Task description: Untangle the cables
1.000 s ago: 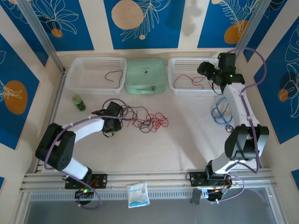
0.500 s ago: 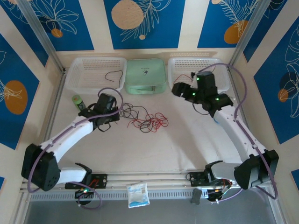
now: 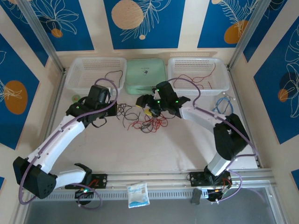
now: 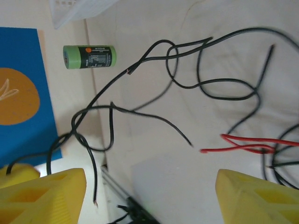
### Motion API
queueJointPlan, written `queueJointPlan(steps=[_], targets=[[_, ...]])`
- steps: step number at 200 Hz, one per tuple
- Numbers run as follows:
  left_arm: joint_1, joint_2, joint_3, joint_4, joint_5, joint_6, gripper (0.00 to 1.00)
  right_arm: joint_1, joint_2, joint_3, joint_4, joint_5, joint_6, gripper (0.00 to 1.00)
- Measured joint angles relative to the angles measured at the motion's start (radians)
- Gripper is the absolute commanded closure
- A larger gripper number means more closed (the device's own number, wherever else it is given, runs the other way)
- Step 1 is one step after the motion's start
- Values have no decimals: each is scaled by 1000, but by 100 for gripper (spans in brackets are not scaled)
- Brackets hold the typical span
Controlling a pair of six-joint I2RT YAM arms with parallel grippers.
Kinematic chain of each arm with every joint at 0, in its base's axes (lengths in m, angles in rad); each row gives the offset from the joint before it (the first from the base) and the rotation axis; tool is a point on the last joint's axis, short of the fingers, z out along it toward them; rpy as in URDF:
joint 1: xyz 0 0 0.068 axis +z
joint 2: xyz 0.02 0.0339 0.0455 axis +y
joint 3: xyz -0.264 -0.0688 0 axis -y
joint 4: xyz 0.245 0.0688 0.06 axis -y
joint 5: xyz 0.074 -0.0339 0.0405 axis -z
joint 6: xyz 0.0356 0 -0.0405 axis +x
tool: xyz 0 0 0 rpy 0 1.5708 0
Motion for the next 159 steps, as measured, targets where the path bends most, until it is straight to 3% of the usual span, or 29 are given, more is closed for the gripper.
queueJointPlan(steps=[38,113,159], targets=[[0,-7,10,-15,36,1,100,17,126,41,163,-52,185,29],[-5,-14,10,-36,77,47,100,64,127,43,352,-85,459,33],[-23,0,10,-29,88,53,100,119,134,60,391,-108,549,34]])
